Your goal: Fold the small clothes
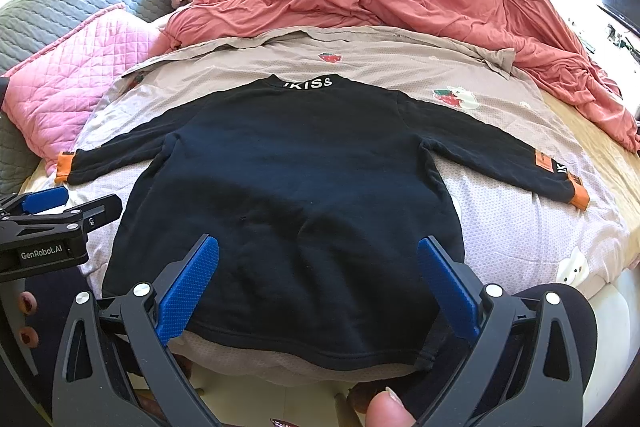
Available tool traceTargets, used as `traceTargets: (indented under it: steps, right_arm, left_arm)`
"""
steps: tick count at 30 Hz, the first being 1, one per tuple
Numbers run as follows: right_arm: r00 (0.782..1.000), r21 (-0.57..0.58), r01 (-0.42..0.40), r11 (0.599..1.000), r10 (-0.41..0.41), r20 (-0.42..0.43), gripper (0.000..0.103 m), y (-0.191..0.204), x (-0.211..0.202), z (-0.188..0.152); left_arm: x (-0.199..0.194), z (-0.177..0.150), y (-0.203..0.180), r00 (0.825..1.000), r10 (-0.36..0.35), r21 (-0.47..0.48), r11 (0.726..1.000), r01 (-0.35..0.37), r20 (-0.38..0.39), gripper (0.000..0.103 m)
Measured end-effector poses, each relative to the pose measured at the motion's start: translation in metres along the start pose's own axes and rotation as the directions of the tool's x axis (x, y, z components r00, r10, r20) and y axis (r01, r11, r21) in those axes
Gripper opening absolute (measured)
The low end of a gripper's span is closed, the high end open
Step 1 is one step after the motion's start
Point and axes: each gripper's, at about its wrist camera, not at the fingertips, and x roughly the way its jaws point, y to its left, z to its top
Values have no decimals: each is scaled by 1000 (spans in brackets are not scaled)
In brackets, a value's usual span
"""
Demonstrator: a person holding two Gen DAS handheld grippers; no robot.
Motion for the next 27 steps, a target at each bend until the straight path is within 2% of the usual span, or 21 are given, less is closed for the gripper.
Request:
traceTargets:
  steps: [10,17,27]
  right_arm:
    - [1000,6,4,1000,-4,5,99,-2,2,3]
    - [1000,22,17,1000,-17,12,99,-8,5,10]
    - [996,58,61,996,-65,66,99,-34,13,54]
  left_arm:
    - [2,1,-1,1000,-6,4,1000,6,-1,94]
    - [8,17,-13,1000,-12,17,1000,12,19,94]
    - [18,42,-28,1000,-15,38,999,14,26,94]
